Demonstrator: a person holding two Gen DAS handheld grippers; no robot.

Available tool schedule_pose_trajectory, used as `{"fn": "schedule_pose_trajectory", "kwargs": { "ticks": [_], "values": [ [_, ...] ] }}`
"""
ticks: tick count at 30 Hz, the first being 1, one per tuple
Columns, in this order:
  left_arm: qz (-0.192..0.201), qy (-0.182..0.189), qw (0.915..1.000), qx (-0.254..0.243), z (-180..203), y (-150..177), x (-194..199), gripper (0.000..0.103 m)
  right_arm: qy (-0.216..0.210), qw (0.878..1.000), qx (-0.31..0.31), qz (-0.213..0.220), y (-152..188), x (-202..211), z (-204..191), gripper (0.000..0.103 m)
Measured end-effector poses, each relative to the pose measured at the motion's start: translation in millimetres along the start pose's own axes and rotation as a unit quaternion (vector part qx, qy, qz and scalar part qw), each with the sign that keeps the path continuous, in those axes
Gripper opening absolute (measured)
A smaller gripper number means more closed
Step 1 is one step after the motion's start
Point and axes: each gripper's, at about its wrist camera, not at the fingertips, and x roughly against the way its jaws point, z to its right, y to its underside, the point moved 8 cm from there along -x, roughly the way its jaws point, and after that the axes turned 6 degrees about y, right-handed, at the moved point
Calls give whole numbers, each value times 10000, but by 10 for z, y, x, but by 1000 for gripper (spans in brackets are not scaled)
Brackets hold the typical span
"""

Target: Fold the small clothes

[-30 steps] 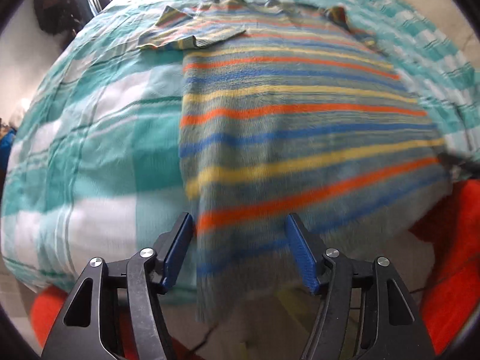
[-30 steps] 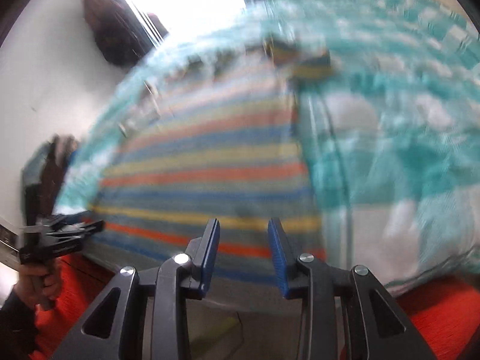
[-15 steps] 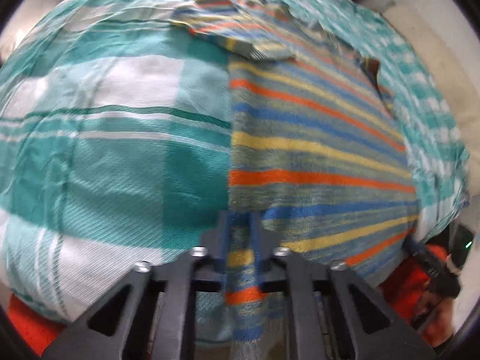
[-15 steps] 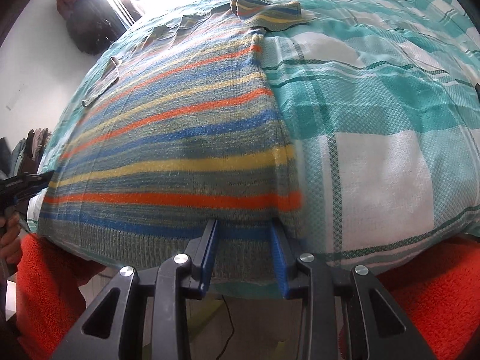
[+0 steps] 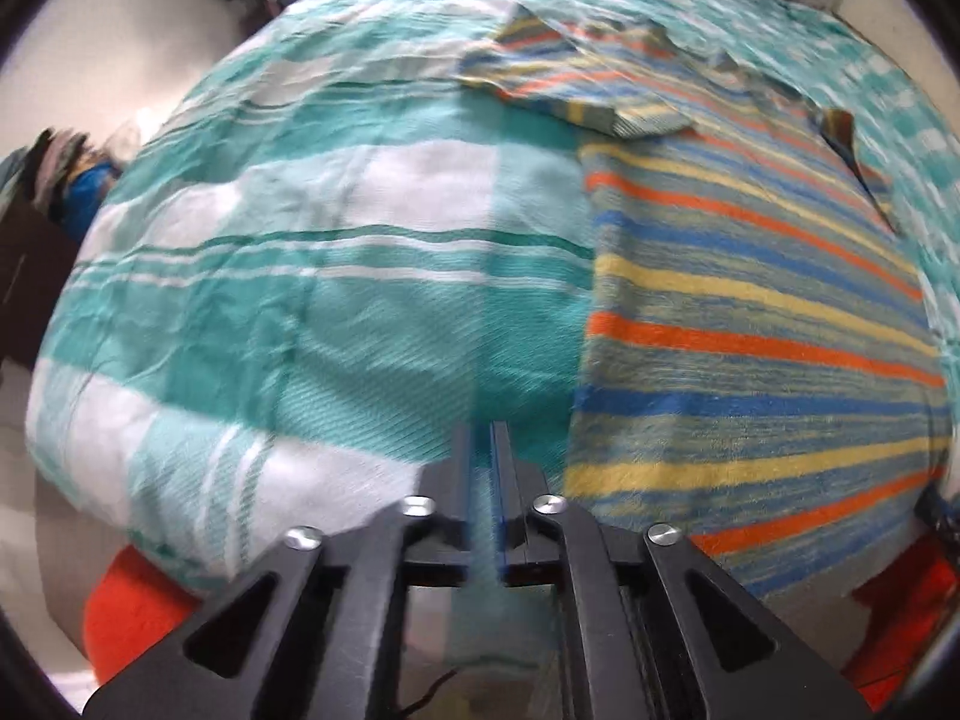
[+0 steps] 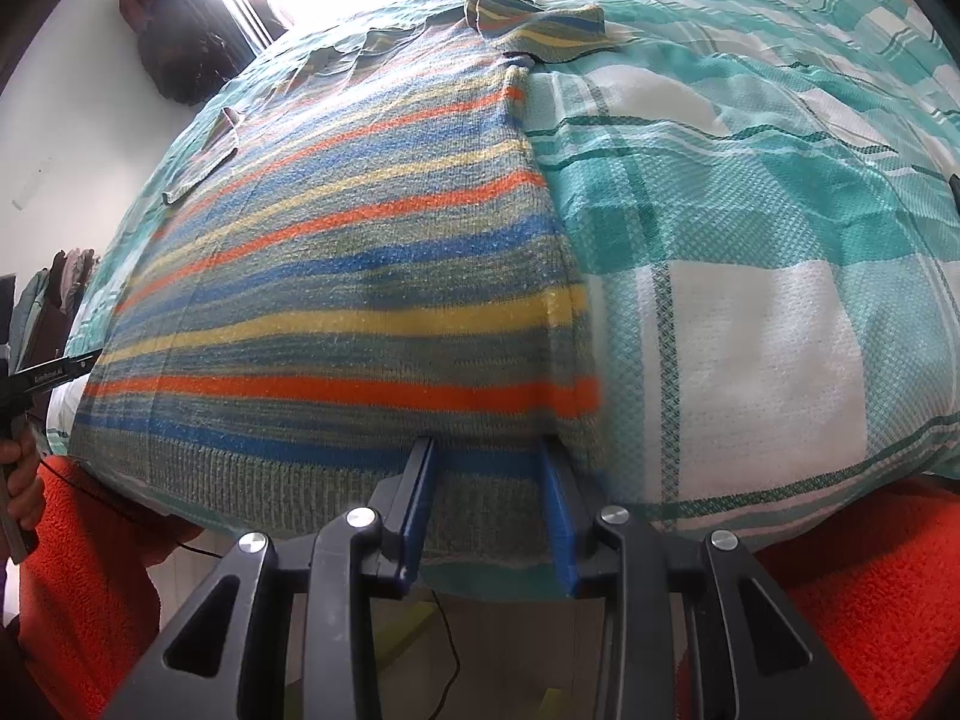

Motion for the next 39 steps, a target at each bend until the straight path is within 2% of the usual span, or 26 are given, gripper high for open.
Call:
{"fn": "schedule_pose_trajectory", "kwargs": {
  "ticks": [1,2,4,8,10,12,13,16,20,23,25,27,28,30,33,35,37,39],
  "values": [
    [157,-36,9999,39,-13,-14,128,41,15,10000,18,-45,6,29,-7,40],
    [336,-74,9994,35,-31,-27,231,61,12,9999,32,-107,17,86,-11,49],
    [791,-160,9967,-65,30,-88,511,75,-72,9999,12,-93,10,221,-2,58],
    [1426,111,9881,-563,478,-240,903,86,-140,9996,163,155,-204,580,141,59],
    [1538,342,9839,-841,786,-281,921,91,188,9981,388,444,-485,752,307,59],
    [1450,571,9802,-1218,1137,-224,820,92,605,9920,745,818,-852,873,416,59],
    [1348,572,9793,-1398,1280,-174,729,92,759,9871,986,1006,-1040,902,423,59],
    [1084,591,9791,-1619,1528,-30,526,91,862,9726,1716,1308,-1569,787,274,59],
    [887,737,9790,-1682,1651,205,492,91,749,9617,2371,1151,-2018,277,4,58],
    [812,618,9797,-1727,1620,287,493,91,656,9621,2476,930,-2276,-220,-118,58],
    [732,543,9822,-1640,1528,303,464,91,537,9665,2412,696,-2403,-572,-148,57],
    [638,476,9851,-1526,1436,305,421,91,491,9703,2298,569,-2474,-796,-101,37],
    [601,434,9865,-1460,1388,307,405,91,505,9725,2199,573,-2522,-824,-38,5],
    [553,383,9889,-1326,1300,313,377,91,364,9800,1801,769,-2654,-717,161,5],
    [476,403,9909,-1190,1234,334,361,91,231,9902,774,1143,-2979,-343,827,5],
    [409,431,9915,-1159,1248,344,342,91,399,9910,127,1270,-3192,-141,1402,5],
    [346,475,9915,-1160,1293,347,325,91,753,9878,-447,1290,-3380,-16,2021,5],
    [283,555,9910,-1185,1378,345,310,91,999,9871,-632,1080,-3490,-52,2390,5]
  ]
}}
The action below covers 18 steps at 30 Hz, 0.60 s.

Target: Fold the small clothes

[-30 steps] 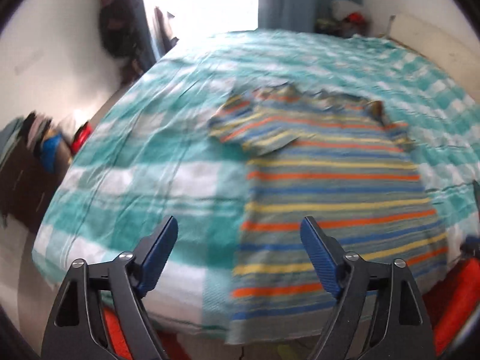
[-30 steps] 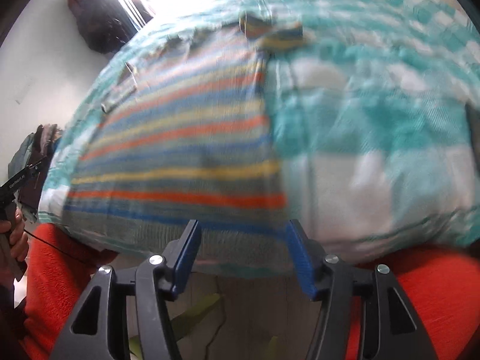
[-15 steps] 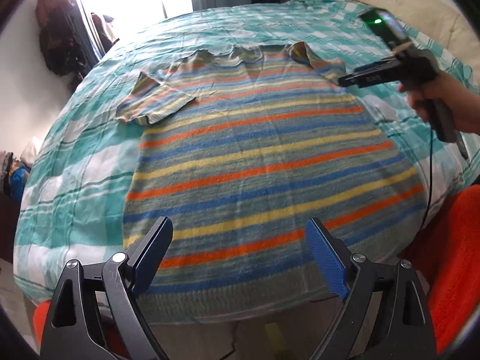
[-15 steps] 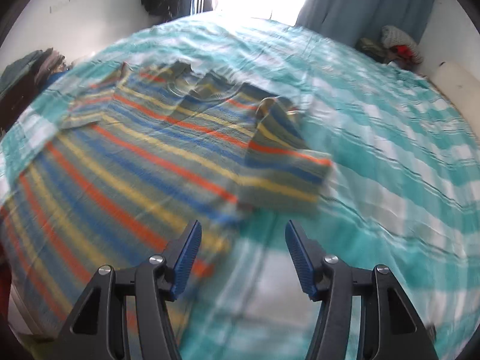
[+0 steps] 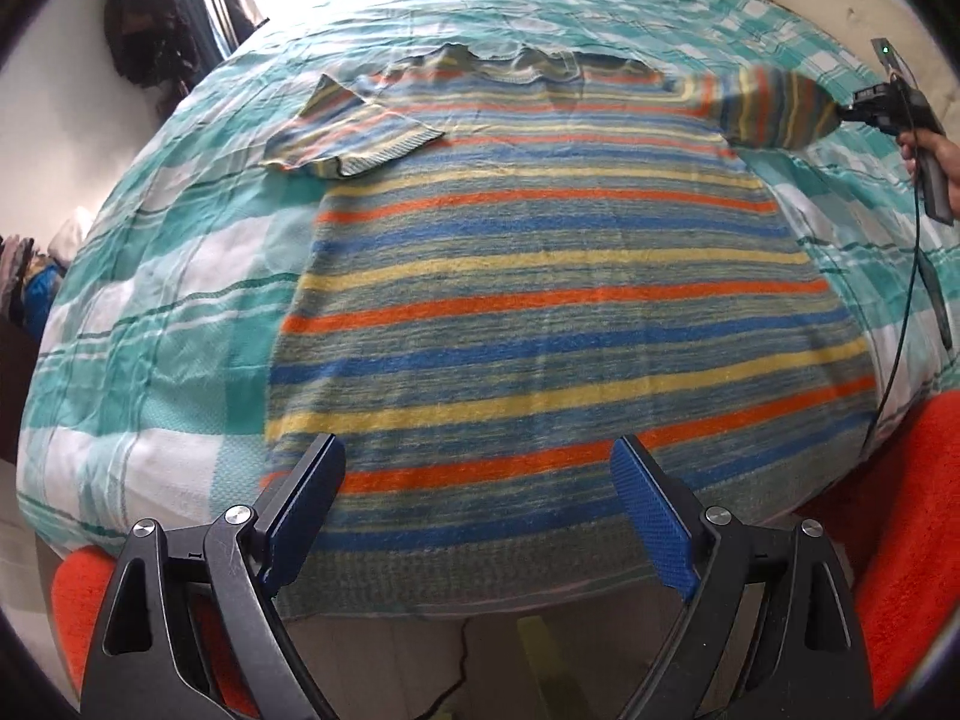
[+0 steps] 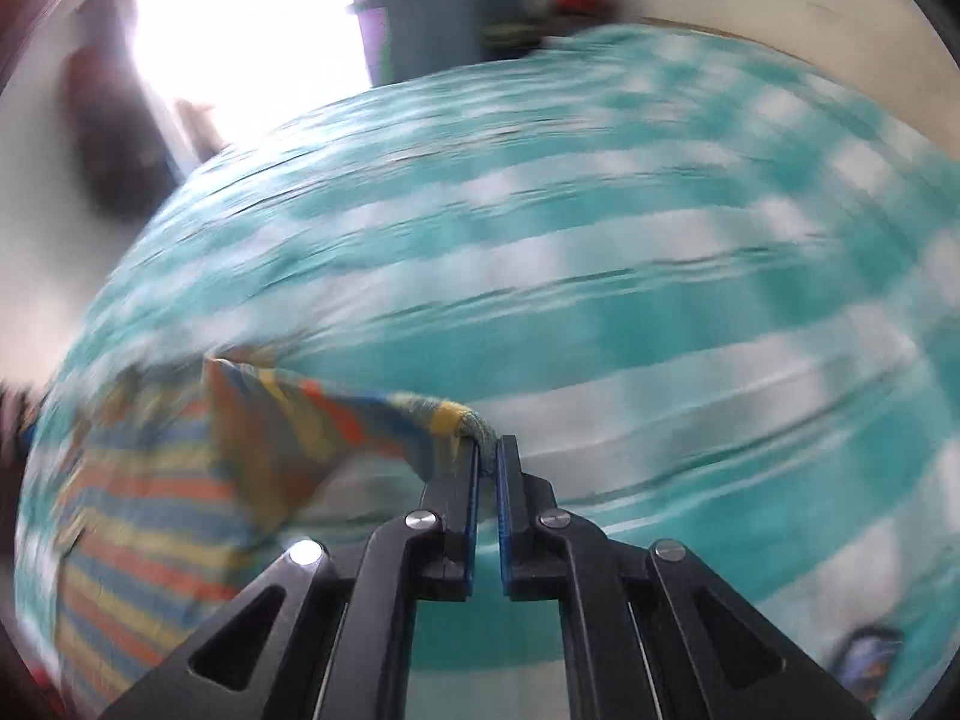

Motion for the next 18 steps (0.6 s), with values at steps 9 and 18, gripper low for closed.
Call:
{"fn": "schedule_pose_trajectory", "kwargs": {
  "ticks": [9,18],
  "values": [
    [-61,-16,9990,-447,260,25,-41,91,-60,9981,-578,-199,161,-100,386,41],
    [-316,251,9990,-215,324,61,-178,91,-1792,9277,-3021,-1265,1150,-368,392,42]
  ]
}}
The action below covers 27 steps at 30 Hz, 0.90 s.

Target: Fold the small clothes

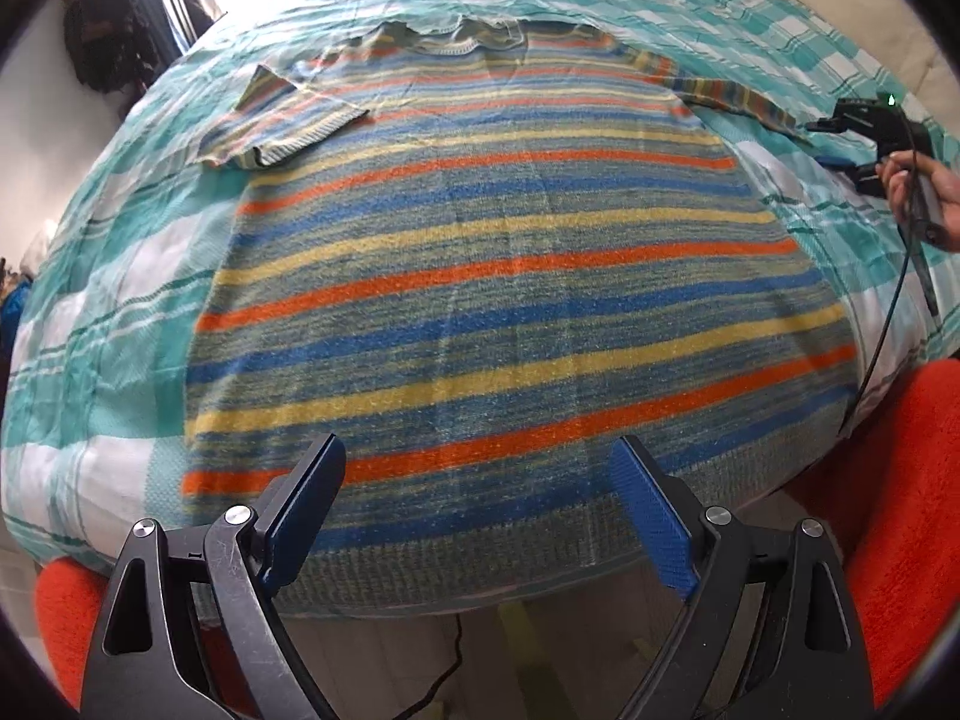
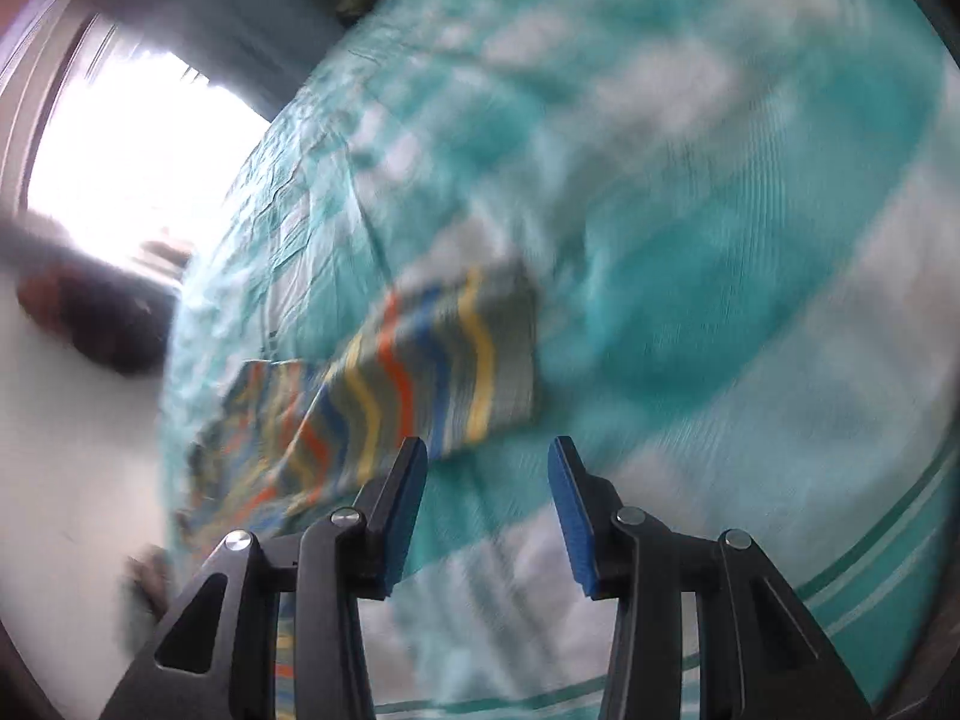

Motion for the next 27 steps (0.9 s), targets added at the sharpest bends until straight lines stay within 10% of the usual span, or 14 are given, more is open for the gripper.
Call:
{"fn": "schedule_pose_trajectory", "kwargs": {
  "ticks": [4,7,19,23,27],
  "values": [
    [-46,-33,10000,-17,8,22,-18,91,-368,9953,-801,403,-96,-249,62,38],
    [-79,-90,9999,6,-34,44,-8,91,-110,9928,-991,668,-146,-273,114,3],
    [-46,-104,9999,-52,-44,26,38,91,1356,9859,81,979,-29,13,41,14],
    [-37,-125,9999,23,-103,27,66,91,2138,9594,565,1752,-53,414,-27,21],
    [-120,-109,9998,83,-83,18,28,91,1279,9684,1612,1408,-246,207,-754,27]
  ]
}}
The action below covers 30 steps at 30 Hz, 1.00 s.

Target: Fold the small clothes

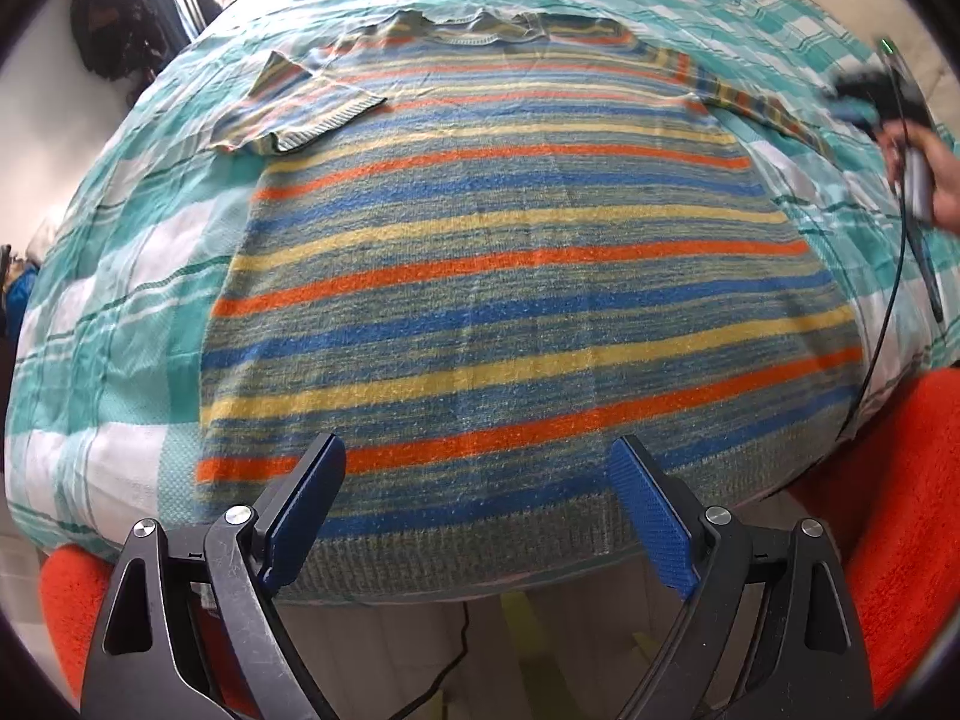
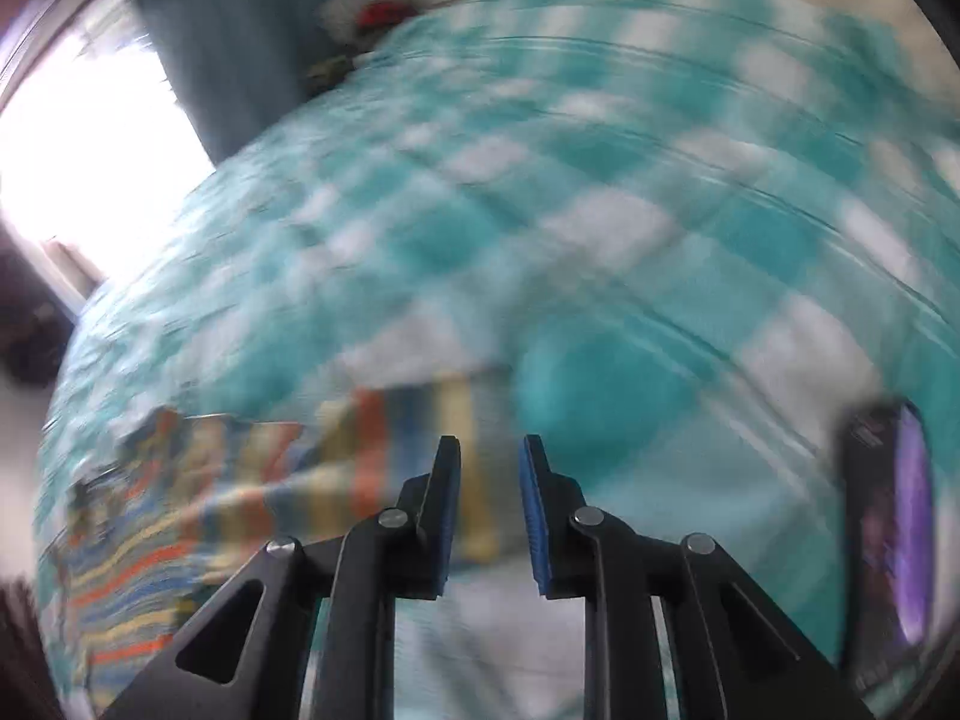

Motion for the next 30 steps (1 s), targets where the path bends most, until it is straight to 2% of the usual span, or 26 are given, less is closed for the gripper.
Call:
{"fn": "schedule_pose_trajectory", "kwargs": {
  "ticks": [2,5,7,9,11,13,14,16,18,20,21,24,26,30],
  "values": [
    [16,-20,10000,1,36,-22,14,91,-564,9974,294,-330,-49,-181,-382,40],
    [63,-80,9999,-81,80,-63,47,91,-1169,9878,550,-871,70,-505,-816,44],
    [71,-176,9997,-175,84,-75,49,91,-1285,9806,588,-1358,221,-792,-917,44],
    [53,-284,9992,-267,68,-76,33,91,-998,9829,505,-1461,263,-991,-757,43],
    [19,-327,9991,-261,35,-63,-2,91,-792,9883,401,-1238,208,-969,-525,33],
    [-46,-275,9995,-179,6,-53,-52,91,-325,9941,342,-980,77,-946,-214,31],
    [-83,-245,9996,-127,-8,-54,-79,91,68,9957,370,-848,29,-918,-48,32],
    [-109,-206,9997,-52,-17,-66,-100,91,686,9943,558,-594,-35,-786,205,34],
    [-40,-196,9998,-21,-20,-97,-75,91,1335,9869,841,-335,-36,-567,357,38],
    [50,-244,9997,-22,-35,-138,-26,91,1396,9842,1083,-155,27,-338,361,39],
    [92,-259,9996,-23,-49,-158,-2,91,1288,9837,1253,-61,135,-177,236,39],
    [241,-255,9994,-47,-81,-247,65,92,624,9853,1587,49,518,257,-128,47],
    [312,-243,9992,-85,-93,-347,72,92,131,9823,1870,48,942,552,-502,53],
    [510,-271,9982,-150,-107,-512,-42,96,-793,9656,2476,-100,1993,1106,-1132,53]
  ]
}}
